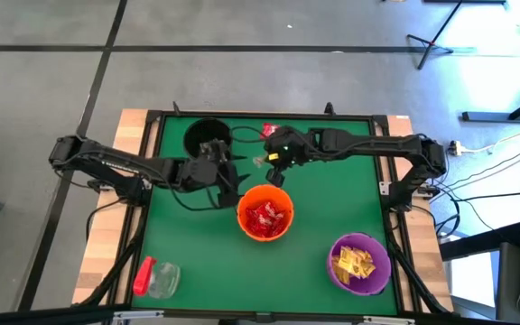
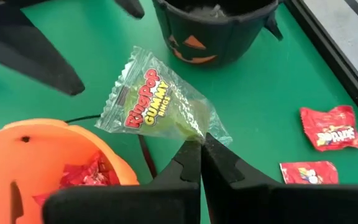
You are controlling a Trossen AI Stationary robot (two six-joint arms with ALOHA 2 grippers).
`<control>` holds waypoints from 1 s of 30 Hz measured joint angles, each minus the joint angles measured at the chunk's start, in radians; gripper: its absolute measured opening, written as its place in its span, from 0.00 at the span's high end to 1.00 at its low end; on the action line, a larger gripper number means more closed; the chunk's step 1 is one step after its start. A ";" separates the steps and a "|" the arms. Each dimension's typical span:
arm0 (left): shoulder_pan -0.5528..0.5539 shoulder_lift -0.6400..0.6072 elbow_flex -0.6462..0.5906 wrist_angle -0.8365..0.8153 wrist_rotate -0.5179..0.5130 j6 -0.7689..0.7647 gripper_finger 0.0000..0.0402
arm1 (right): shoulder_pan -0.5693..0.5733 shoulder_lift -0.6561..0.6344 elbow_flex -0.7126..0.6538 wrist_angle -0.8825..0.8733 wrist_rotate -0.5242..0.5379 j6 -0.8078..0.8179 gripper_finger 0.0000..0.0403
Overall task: Sort candy
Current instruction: Put the green candy into the black bin
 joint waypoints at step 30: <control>-0.013 0.000 0.001 0.079 0.007 0.187 0.70 | 0.008 0.000 0.000 0.075 -0.079 0.025 1.00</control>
